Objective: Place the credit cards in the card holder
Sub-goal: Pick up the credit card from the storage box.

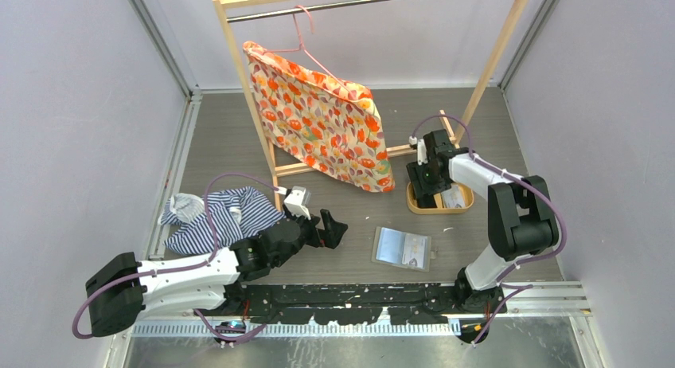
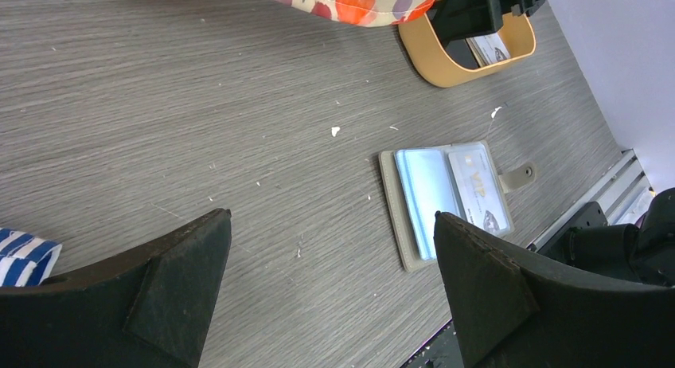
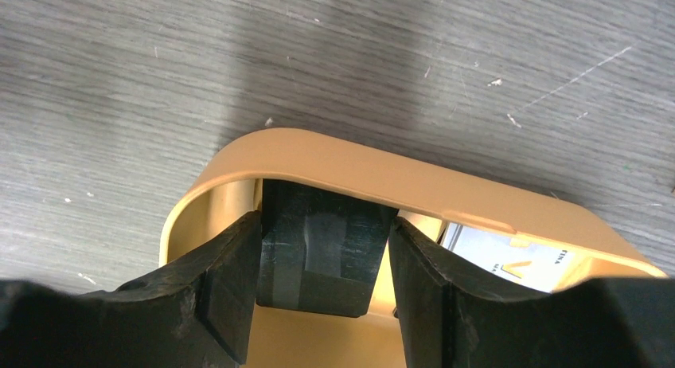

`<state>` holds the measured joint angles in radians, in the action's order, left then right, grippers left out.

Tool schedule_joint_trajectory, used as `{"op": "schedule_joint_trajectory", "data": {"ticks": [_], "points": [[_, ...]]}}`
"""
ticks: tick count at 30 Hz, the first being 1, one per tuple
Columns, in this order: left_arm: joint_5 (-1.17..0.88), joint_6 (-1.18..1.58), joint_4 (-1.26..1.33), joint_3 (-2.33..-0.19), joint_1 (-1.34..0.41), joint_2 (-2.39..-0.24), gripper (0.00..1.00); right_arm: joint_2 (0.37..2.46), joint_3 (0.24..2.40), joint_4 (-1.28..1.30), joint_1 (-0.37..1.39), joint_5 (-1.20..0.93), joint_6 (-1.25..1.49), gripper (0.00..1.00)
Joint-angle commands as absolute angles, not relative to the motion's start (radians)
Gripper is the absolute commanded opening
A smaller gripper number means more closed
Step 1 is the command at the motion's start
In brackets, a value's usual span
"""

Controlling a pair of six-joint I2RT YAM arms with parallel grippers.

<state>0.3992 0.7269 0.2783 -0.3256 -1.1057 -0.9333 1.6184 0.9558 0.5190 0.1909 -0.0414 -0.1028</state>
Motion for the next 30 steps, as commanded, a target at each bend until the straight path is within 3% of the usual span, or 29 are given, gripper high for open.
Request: {"op": "schedule_joint_trajectory", "data": {"ticks": [1, 18, 30], "points": [[0.388, 0.736, 0.351, -0.369, -1.103, -0.953, 1.0, 1.523, 0.947, 0.504, 0.157, -0.116, -0.106, 0.35], [0.245, 0.762, 0.481, -0.412, -1.103, -1.087, 0.99, 1.473, 0.945, 0.504, 0.038, -0.37, -0.068, 0.36], [0.064, 0.768, 0.788, -0.5, -1.103, -1.348, 0.87, 1.49, 0.958, 0.522, -0.047, -0.522, -0.043, 0.38]]}}
